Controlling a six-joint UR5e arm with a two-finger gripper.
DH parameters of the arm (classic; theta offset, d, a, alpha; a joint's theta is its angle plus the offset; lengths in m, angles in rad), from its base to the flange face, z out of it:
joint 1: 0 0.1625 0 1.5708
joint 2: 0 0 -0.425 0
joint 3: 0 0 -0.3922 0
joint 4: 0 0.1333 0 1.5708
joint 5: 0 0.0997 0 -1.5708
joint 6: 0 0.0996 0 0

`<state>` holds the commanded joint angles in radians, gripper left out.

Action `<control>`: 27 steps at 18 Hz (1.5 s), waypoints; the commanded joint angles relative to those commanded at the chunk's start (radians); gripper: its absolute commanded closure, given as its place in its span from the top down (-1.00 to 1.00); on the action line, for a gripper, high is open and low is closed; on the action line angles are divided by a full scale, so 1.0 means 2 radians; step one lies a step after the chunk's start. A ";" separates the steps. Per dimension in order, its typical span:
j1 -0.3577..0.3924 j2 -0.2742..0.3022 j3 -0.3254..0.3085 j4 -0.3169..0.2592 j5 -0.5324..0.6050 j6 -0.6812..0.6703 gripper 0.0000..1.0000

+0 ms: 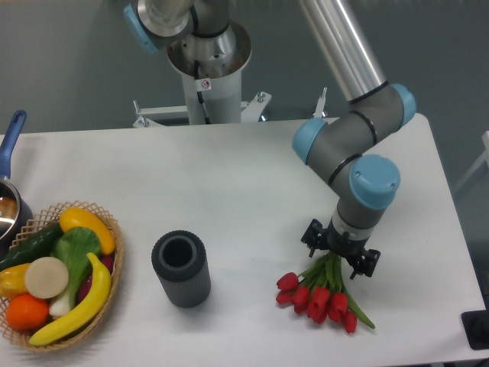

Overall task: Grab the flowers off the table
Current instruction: 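Close the gripper around the tulip stems, then lift the held tulip bouquet up off the table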

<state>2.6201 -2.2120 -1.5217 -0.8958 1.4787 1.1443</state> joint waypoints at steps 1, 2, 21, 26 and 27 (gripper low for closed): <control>-0.001 -0.002 0.000 0.000 0.000 -0.001 0.56; -0.001 -0.002 -0.001 0.000 0.001 -0.005 0.34; 0.002 0.061 0.008 -0.019 0.048 0.003 -1.00; 0.007 0.067 0.068 -0.120 0.048 0.008 -1.00; 0.008 0.067 0.083 -0.138 0.048 0.008 -1.00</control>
<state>2.6354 -2.0785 -1.3563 -1.1716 1.5739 1.1612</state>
